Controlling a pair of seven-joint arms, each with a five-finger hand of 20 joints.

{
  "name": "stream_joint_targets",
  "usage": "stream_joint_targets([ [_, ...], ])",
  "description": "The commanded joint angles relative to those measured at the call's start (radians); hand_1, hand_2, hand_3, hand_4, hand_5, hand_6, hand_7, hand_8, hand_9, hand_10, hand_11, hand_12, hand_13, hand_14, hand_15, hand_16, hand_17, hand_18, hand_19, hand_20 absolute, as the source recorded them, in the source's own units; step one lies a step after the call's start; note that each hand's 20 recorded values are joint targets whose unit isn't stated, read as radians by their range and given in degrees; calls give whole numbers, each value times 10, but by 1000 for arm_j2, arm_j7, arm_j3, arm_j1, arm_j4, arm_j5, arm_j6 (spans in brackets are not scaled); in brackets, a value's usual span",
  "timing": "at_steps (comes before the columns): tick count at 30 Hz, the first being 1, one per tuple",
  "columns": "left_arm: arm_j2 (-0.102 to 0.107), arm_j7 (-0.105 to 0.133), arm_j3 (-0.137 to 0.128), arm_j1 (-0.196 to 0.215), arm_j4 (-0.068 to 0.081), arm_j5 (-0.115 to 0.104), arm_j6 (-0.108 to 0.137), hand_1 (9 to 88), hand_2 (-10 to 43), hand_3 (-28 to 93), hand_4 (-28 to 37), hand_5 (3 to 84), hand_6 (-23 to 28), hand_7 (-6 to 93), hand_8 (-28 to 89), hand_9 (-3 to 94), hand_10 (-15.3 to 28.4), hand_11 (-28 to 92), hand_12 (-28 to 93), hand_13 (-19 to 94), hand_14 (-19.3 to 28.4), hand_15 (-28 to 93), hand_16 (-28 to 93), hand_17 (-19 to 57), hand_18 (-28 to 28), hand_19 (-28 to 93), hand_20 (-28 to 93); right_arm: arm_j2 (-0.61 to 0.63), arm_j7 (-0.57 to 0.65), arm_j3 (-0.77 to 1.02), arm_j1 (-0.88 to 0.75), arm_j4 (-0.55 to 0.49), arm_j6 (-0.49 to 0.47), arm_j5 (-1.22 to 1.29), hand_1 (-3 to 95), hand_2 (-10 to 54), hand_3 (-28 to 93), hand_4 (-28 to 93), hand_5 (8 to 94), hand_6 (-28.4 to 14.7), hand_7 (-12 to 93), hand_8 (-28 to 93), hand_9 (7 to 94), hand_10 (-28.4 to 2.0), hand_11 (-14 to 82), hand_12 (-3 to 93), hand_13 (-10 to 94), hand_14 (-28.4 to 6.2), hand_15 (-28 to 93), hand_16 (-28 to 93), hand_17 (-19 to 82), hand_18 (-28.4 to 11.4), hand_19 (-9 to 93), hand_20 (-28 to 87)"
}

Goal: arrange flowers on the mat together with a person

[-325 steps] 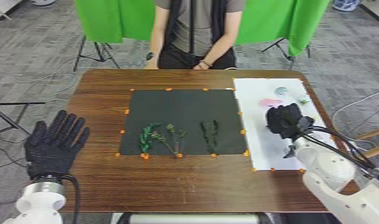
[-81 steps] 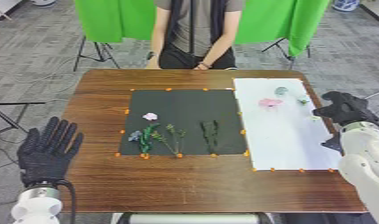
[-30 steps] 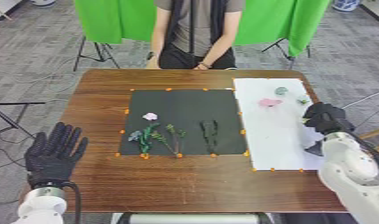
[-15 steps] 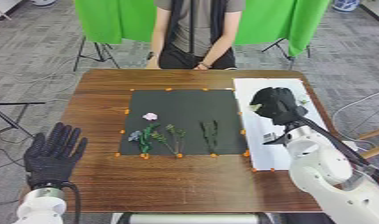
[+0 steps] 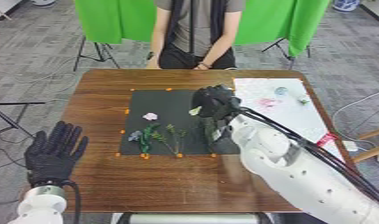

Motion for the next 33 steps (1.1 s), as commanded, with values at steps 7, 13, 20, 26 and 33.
stream_joint_targets([
  [7,5,-14,61,-22,28,-92,-46,305,147,745,-283,480,89,144,-110,430,143,212,68,330,156,334,-80,-60,156,418,101,-172,84,-135,71,75,-30,-141,565,-95,710,-283,725,47,349,-63,809,-66,51,324,565,-73,270,272,163,-170,494,203],
  [13,5,-8,62,-30,32,-145,-65,304,148,745,-283,479,89,144,-110,430,143,210,68,330,156,332,-79,-59,156,417,101,-185,77,-130,52,89,-71,-127,565,-95,710,-283,723,43,339,-61,806,-69,50,320,563,-80,283,252,160,-172,504,202],
  [20,-4,-15,56,-34,32,-157,-71,302,147,748,-283,480,88,146,-111,432,142,210,68,332,155,332,-79,-59,156,415,101,-185,82,-151,46,97,-65,-155,560,-95,709,-283,696,40,340,-73,773,-73,74,299,552,-80,294,229,156,-173,508,193],
  [26,-6,-15,56,-39,33,-162,-64,302,148,749,-283,480,87,147,-112,432,143,211,69,333,155,332,-78,-59,156,415,102,-183,73,-152,38,82,-55,-145,562,-95,710,-283,676,37,332,-84,742,-75,98,262,547,-80,298,222,153,-174,512,182],
  [33,-10,-13,52,-38,30,-179,-47,295,152,746,-283,473,86,147,-112,432,142,211,69,333,155,335,-78,-59,155,414,102,-189,77,-130,23,58,-61,-90,523,-95,775,-283,627,40,256,-94,679,-85,159,177,536,-83,308,213,148,-175,514,169],
])
